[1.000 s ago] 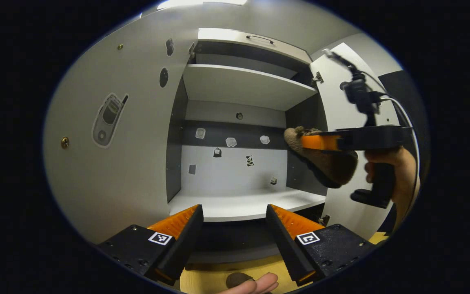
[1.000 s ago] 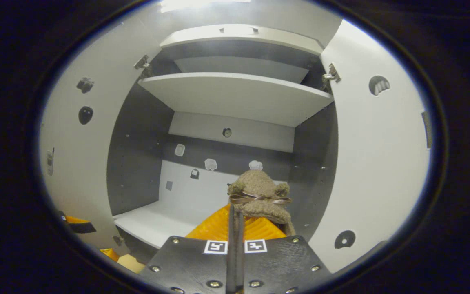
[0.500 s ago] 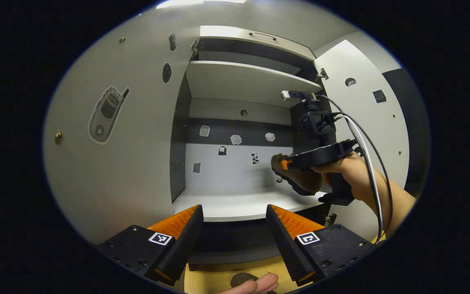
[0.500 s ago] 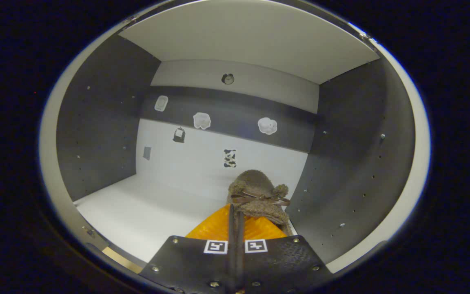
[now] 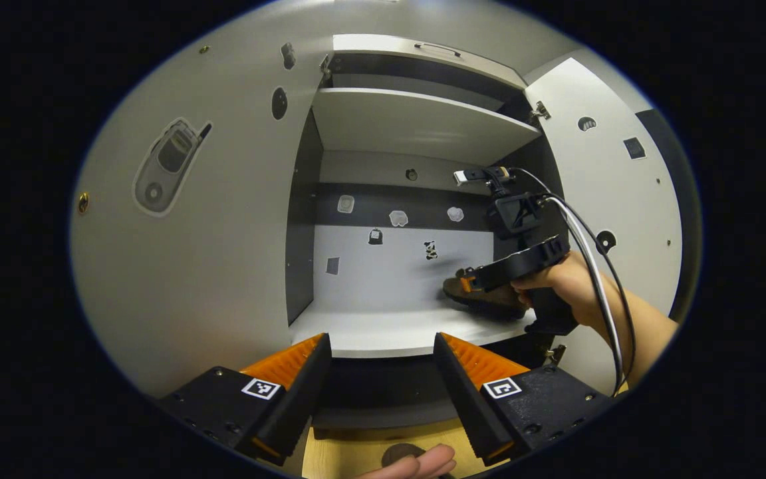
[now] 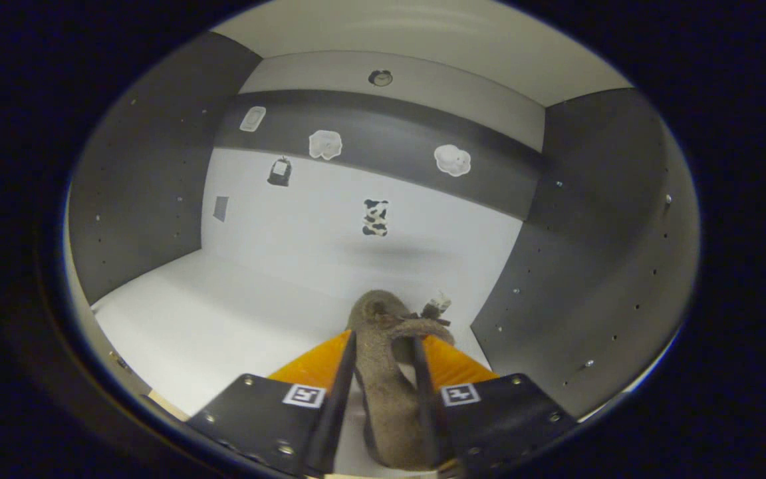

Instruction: Grab one shoe with the right hand and put it into the shoe cabinet, grab the other shoe with the left hand and put it into the shoe cabinet; then close the right door with the right hand and the left door with the left hand.

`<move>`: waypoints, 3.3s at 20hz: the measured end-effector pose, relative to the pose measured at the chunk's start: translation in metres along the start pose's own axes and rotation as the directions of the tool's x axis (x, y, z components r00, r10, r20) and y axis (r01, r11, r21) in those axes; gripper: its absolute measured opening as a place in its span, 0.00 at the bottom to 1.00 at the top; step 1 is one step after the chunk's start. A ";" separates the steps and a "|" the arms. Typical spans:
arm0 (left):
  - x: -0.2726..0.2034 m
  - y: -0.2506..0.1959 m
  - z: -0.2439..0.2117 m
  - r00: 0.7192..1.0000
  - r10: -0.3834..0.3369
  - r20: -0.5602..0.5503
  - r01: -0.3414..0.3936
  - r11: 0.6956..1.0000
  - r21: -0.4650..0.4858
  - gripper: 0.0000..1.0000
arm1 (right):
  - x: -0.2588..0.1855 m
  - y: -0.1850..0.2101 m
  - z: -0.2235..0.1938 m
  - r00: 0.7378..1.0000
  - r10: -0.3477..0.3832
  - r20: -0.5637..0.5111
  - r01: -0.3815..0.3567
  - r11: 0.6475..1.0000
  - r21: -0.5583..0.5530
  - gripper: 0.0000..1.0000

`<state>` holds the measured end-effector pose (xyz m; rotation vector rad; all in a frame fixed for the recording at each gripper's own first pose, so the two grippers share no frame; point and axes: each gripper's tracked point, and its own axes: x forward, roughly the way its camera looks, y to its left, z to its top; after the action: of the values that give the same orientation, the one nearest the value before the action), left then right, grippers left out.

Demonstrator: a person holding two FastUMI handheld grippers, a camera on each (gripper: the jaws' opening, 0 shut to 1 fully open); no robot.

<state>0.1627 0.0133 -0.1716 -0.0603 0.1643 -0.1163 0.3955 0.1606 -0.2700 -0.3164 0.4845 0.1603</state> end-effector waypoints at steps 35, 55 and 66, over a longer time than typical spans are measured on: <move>-0.074 -0.018 -0.293 0.826 0.018 -0.563 -0.073 0.994 -0.075 0.98 | -0.298 -0.022 -0.125 0.886 -0.060 0.459 -0.043 0.977 0.211 0.98; -0.081 -0.020 -0.339 0.750 -0.015 -0.661 -0.048 0.996 -0.077 0.01 | -0.274 -0.011 -0.175 0.930 -0.011 0.367 -0.052 0.986 0.161 0.98; -0.060 -0.019 -0.144 0.967 0.051 -0.251 -0.046 0.999 0.024 0.01 | -0.284 -0.029 -0.178 0.929 -0.023 0.369 -0.053 0.980 0.193 0.98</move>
<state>0.0782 -0.0058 -0.3022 -0.0231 0.4186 -0.0759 0.0769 0.0522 -0.2754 -0.0800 0.1250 0.1804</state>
